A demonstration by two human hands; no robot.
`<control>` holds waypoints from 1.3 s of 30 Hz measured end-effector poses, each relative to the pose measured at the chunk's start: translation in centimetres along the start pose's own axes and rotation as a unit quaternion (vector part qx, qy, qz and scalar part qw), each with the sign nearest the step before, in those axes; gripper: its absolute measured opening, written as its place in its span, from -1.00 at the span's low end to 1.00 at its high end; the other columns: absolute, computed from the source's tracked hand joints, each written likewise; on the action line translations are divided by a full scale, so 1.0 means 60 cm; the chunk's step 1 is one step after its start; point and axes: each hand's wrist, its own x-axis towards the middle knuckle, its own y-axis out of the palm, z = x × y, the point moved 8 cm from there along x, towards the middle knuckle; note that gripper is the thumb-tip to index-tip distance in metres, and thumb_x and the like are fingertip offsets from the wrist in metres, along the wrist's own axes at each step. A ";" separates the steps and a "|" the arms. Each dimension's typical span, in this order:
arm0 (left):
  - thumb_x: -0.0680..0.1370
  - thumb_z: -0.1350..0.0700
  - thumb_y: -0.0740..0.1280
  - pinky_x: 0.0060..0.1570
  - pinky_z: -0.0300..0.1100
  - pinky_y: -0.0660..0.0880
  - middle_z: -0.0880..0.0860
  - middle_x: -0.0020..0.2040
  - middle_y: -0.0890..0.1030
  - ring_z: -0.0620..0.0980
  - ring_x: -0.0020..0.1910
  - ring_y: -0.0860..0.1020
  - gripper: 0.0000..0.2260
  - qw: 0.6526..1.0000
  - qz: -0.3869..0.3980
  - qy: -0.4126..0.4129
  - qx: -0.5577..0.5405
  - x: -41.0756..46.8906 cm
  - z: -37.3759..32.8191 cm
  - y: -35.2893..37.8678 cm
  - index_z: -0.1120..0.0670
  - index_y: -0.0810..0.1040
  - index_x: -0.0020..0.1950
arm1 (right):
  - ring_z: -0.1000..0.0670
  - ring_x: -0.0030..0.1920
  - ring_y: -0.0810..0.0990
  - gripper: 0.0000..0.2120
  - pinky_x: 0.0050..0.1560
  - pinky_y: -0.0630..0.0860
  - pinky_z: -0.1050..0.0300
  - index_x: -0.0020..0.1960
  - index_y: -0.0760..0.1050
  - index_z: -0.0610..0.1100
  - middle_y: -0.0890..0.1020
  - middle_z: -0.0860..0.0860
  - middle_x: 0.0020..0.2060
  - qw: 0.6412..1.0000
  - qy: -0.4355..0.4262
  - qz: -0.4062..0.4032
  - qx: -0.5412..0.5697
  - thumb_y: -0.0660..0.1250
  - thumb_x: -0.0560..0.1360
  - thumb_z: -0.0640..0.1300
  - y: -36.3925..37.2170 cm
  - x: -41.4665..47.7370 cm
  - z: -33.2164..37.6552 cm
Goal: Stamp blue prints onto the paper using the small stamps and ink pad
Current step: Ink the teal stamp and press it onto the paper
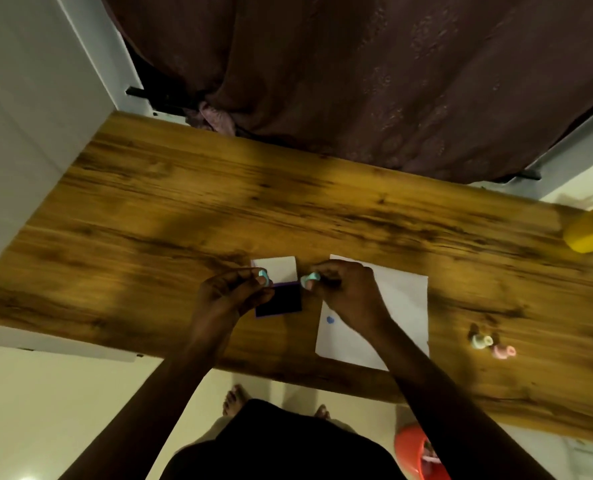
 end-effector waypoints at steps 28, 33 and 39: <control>0.33 0.07 0.56 -0.01 -0.05 0.70 0.21 0.06 0.76 0.18 0.04 0.74 -0.73 0.997 0.051 -0.043 0.033 0.012 0.056 0.127 0.09 0.77 0.00 | -0.05 0.26 0.64 -0.66 0.35 0.55 0.01 0.33 0.59 -0.08 0.65 0.00 0.31 0.985 0.056 0.013 -0.160 0.41 0.58 -0.01 -0.036 -0.096 -0.144; 0.34 0.06 0.55 -0.03 -0.11 0.68 0.21 0.08 0.76 0.17 0.07 0.74 -0.71 0.997 0.055 -0.040 0.040 0.014 0.062 0.129 0.11 0.76 0.03 | -0.07 0.36 0.57 -0.62 0.42 0.50 -0.02 0.40 0.52 -0.08 0.58 -0.01 0.39 0.981 0.071 0.027 -0.177 0.36 0.61 -0.02 -0.025 -0.099 -0.150; 0.36 0.04 0.56 0.00 -0.11 0.67 0.20 0.07 0.76 0.18 0.08 0.74 -0.74 0.995 0.075 -0.041 0.041 0.014 0.064 0.144 0.09 0.77 0.01 | -0.07 0.36 0.58 -0.63 0.43 0.49 -0.03 0.38 0.54 -0.05 0.58 0.00 0.39 0.977 0.087 0.020 -0.192 0.37 0.61 0.00 -0.030 -0.093 -0.146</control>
